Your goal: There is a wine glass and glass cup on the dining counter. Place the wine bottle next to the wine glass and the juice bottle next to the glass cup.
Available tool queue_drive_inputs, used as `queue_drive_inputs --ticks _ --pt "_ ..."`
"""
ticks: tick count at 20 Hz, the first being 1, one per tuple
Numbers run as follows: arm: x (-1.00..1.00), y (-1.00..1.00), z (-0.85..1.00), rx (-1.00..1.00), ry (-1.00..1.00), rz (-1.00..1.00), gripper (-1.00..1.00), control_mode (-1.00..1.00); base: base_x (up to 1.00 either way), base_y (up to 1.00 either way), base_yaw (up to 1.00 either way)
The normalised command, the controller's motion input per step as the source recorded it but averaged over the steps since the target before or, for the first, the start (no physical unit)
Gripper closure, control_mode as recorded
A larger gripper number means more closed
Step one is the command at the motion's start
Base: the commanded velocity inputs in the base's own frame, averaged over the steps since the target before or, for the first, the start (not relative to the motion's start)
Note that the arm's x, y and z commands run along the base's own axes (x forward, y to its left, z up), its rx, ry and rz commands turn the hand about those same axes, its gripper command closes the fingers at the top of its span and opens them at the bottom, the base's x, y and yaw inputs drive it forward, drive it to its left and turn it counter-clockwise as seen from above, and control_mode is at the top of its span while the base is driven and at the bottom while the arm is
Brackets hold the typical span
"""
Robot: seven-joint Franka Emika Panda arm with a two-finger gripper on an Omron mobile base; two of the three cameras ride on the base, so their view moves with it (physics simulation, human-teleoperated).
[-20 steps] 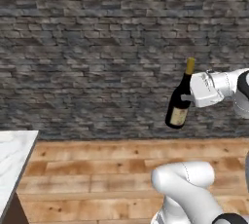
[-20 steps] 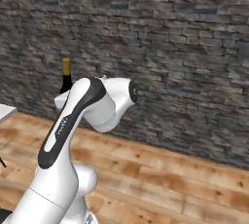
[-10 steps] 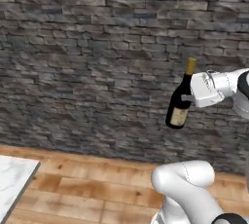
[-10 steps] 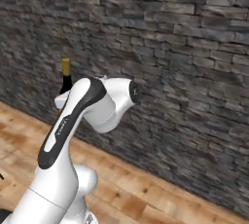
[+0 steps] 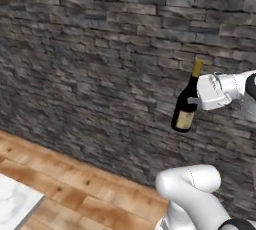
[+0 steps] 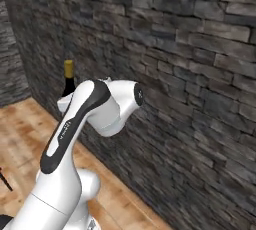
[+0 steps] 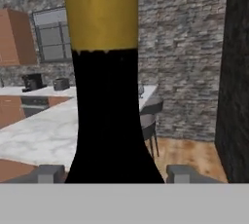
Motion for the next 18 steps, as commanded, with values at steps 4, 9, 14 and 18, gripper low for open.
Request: queue_drive_inputs --ticks 4,9,14,18 --pt "0.00 0.00 0.00 0.00 0.00 0.00 1.00 1.00 1.00 -0.07 0.50" --pt "0.00 0.00 0.00 0.00 0.00 0.00 1.00 1.00 1.00 -0.10 0.51" --pt "0.00 0.00 0.00 0.00 0.00 0.00 1.00 1.00 1.00 -0.13 0.51" --pt "0.00 0.00 0.00 0.00 0.00 0.00 1.00 1.00 1.00 -0.17 0.51"
